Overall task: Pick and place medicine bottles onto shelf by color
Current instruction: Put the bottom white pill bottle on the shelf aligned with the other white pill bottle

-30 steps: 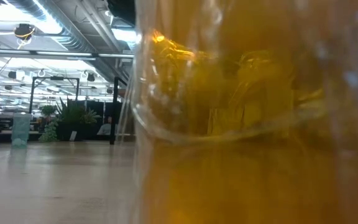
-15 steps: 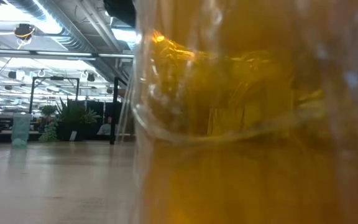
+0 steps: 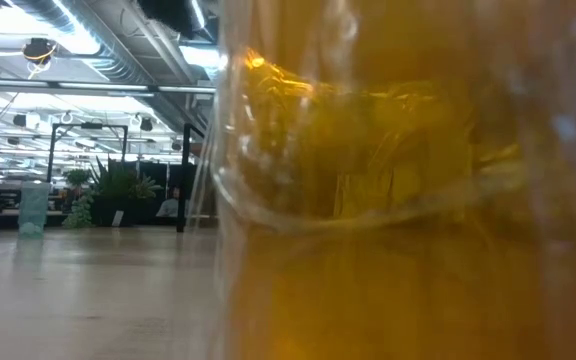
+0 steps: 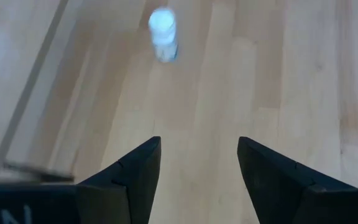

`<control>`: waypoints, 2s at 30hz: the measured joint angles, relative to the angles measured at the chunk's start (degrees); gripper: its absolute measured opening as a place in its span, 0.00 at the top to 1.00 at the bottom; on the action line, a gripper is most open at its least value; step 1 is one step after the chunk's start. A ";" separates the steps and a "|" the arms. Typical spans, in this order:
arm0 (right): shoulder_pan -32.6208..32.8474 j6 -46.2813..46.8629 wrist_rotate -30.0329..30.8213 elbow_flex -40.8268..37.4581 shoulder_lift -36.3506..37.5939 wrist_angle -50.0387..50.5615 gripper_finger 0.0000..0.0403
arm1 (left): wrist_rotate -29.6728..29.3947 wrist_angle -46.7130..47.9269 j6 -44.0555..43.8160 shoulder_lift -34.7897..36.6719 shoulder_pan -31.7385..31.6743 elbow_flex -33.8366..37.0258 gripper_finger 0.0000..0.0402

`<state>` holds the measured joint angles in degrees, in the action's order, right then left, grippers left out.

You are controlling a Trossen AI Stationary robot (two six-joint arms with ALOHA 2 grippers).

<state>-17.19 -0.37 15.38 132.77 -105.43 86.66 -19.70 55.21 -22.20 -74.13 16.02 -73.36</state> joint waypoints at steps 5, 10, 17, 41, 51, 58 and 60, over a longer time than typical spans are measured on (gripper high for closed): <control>5.68 0.08 0.04 -0.02 0.59 0.15 0.34 | -4.30 6.75 -10.88 0.00 6.51 0.00 0.48; 10.67 2.69 0.12 -0.04 0.61 0.19 0.34 | -9.56 9.35 -18.33 0.00 13.52 0.00 0.48; 19.32 9.27 2.79 -0.09 0.59 -2.09 0.34 | -14.64 10.37 -21.29 0.00 21.20 0.00 0.48; 38.98 21.13 5.48 -24.30 0.96 -12.57 0.34 | -15.43 10.33 -22.98 0.00 26.16 0.00 0.48; 42.76 20.59 3.68 -24.30 0.96 -17.94 0.35 | -12.39 24.84 -40.19 0.00 26.16 0.02 0.48; 44.57 19.22 2.34 -24.30 0.96 -22.86 0.35 | -12.18 30.84 -50.20 0.00 26.11 0.02 0.48; 44.82 19.20 2.38 -24.30 0.96 -22.69 0.35 | -12.07 32.35 -51.21 0.00 26.09 0.02 0.48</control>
<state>27.64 18.83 17.76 108.47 -104.47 63.97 -31.77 87.55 -73.41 -74.13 42.11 -73.34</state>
